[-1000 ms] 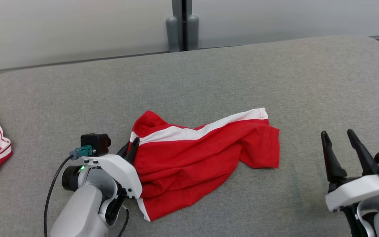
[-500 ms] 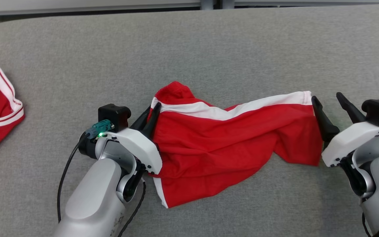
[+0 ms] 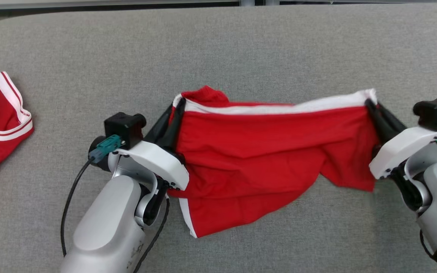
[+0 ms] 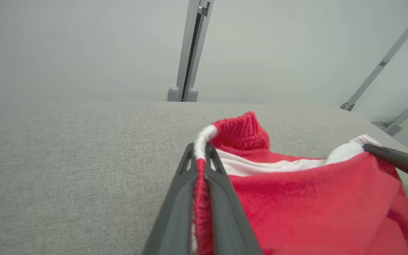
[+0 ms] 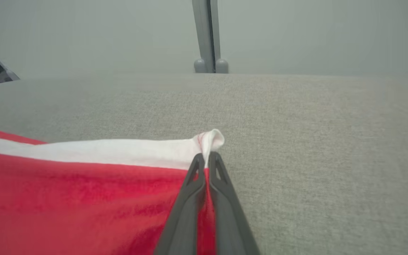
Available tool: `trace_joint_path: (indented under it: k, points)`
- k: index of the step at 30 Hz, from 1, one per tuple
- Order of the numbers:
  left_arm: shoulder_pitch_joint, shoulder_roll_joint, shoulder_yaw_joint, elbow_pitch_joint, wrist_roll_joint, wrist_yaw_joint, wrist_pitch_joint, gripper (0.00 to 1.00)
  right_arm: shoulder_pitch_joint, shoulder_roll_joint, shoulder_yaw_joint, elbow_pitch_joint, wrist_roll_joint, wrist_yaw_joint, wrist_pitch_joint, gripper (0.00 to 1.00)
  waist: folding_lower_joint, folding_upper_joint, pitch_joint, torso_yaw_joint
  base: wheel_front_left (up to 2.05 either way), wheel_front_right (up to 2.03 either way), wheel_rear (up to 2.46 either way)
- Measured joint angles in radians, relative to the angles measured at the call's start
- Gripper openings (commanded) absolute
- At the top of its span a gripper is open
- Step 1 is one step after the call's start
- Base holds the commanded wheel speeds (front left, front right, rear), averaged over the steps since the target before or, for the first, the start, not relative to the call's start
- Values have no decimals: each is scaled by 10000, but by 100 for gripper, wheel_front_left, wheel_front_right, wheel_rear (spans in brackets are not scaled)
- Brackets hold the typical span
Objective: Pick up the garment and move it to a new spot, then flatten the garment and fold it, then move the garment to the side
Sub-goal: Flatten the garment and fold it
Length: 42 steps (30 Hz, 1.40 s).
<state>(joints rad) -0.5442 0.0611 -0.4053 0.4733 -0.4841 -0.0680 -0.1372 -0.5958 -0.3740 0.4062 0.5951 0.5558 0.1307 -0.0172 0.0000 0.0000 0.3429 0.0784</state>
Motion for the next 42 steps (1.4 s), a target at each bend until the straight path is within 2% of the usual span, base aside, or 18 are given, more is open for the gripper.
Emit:
trace_joint_path:
  k: [6, 12, 17, 22, 26, 30, 35, 42]
  points:
    - [90, 247, 255, -1170, 35, 278, -445, 0, 92, -148, -234, -786, 50, 2, -1569, 0, 0, 0, -430, -174, 0, 0, 0]
    - [326, 571, 637, -2627, 31, 660, -577, 0, 469, -253, -1229, -2592, -564, 4, -2199, 0, 0, 0, -989, -428, 0, 0, 0]
    - [437, 920, 830, -4011, 142, 989, -372, 0, 873, -247, -2117, -4817, -1344, 6, -2144, 0, 0, 0, -1496, -664, 0, 0, 0]
    - [537, 1223, 932, -5444, 359, 1346, 44, 0, 1306, -19, -3103, -6899, -1969, 6, -1306, 0, 0, 0, -1909, -847, 0, 0, 0]
    - [689, 1340, 918, -6042, 441, 1505, 307, 0, 1572, 169, -3476, -7705, -2117, 6, -750, 0, 0, 0, -1985, -906, 0, 0, 0]
    - [788, 1377, 899, -6337, 439, 1592, 458, 0, 1798, 389, -3764, -8107, -2167, 6, -301, 0, 0, 0, -1955, -914, 0, 0, 0]
    - [691, 1269, 880, -6165, 297, 1613, 487, 0, 1730, 568, -3825, -7996, -1916, 6, 56, 0, 0, 0, -1713, -926, 0, 0, 0]
    - [-1022, 959, 901, -5049, 263, 1329, 59, 0, -230, 382, -3421, -6851, -1432, 4, 219, 0, 0, 0, -920, -911, 0, 0, 0]
